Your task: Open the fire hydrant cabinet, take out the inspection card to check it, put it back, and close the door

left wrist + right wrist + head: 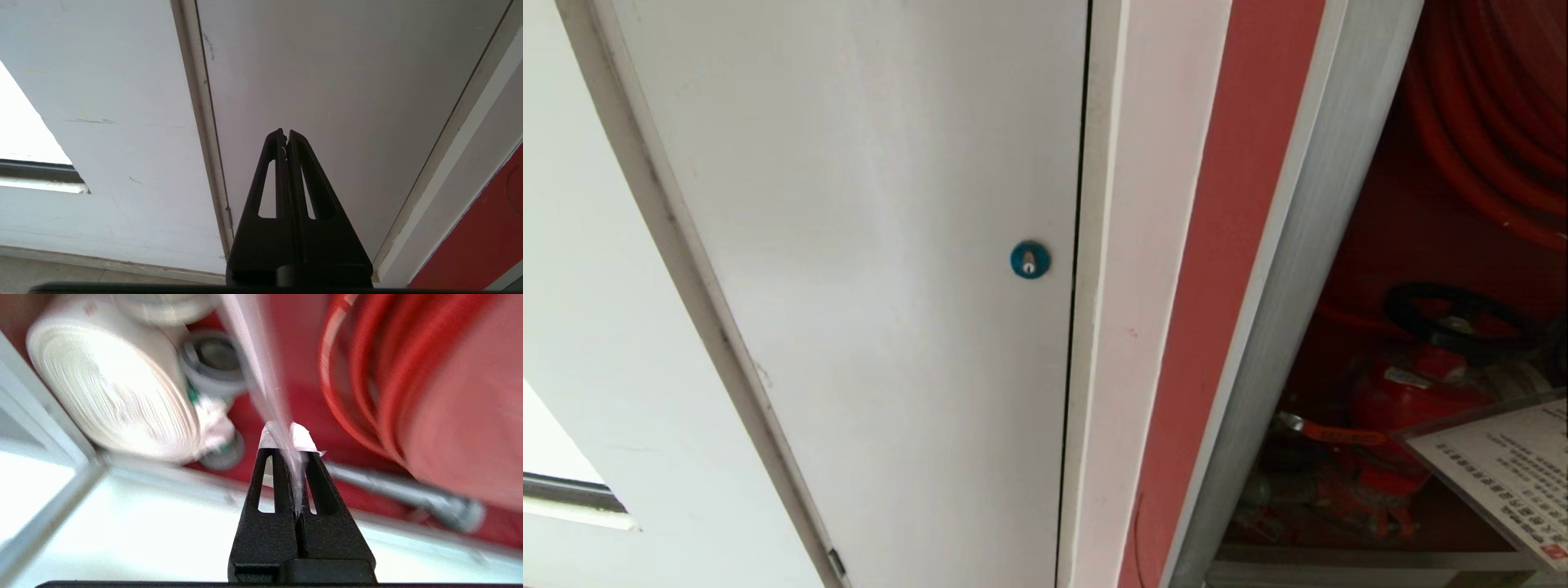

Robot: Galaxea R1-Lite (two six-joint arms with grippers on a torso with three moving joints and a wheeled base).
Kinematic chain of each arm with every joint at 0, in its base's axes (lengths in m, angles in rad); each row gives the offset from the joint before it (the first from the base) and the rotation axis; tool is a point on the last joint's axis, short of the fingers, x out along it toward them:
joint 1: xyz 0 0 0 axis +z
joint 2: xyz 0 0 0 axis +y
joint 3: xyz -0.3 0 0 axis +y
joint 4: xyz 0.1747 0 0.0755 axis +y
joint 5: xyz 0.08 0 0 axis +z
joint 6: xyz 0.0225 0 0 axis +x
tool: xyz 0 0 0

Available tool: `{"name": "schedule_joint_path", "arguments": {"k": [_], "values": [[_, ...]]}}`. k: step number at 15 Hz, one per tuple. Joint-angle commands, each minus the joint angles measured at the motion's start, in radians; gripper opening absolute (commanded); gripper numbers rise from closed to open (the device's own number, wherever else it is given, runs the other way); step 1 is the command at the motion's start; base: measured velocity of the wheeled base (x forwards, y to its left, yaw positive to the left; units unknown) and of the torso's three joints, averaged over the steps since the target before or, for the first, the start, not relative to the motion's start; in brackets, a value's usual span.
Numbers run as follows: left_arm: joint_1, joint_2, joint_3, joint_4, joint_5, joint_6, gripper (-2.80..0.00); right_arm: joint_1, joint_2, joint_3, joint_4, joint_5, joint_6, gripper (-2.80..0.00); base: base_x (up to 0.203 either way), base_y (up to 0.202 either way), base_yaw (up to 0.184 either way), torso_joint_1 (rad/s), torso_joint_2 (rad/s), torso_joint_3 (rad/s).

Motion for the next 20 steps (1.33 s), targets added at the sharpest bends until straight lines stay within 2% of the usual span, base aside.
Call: {"name": "schedule_joint_path", "arguments": {"k": [1, 6, 10, 13, 15, 17, 20], "values": [[0.000, 0.001, 0.006, 0.000, 0.000, 0.000, -2.80, 0.005, -0.079, -0.055, 0.051, -0.002, -0.012, -2.80, 0.000, 0.000, 0.000, 0.000, 0.00, 0.000], [0.000, 0.001, 0.006, 0.000, 0.000, 0.000, -2.80, 0.068, -0.110, -0.154, 0.293, -0.014, 0.063, -2.80, 0.000, 0.000, 0.000, 0.000, 0.00, 0.000], [0.000, 0.001, 0.006, 0.000, 0.000, 0.000, -2.80, 0.160, -0.070, -0.165, 0.436, -0.003, 0.209, -2.80, 0.000, 0.000, 0.000, 0.000, 0.00, 0.000], [0.000, 0.001, 0.006, 0.000, 0.000, 0.000, -2.80, 0.235, 0.005, -0.229, 0.553, 0.060, 0.349, -2.80, 0.000, 0.000, 0.000, 0.000, 0.00, 0.000], [0.000, 0.001, 0.006, 0.000, 0.000, 0.000, -2.80, 0.245, 0.090, -0.298, 0.666, 0.176, 0.494, -2.80, 0.000, 0.000, 0.000, 0.000, 0.00, 0.000], [0.000, 0.001, 0.006, 0.000, 0.000, 0.000, -2.80, 0.248, 0.163, -0.327, 0.732, 0.353, 0.645, -2.80, 0.000, 0.000, 0.000, 0.000, 0.00, 0.000], [0.000, 0.001, 0.006, 0.000, 0.000, 0.000, -2.80, 0.253, 0.244, -0.334, 0.814, 0.592, 0.778, -2.80, 0.000, 0.000, 0.000, 0.000, 0.00, 0.000]]}}
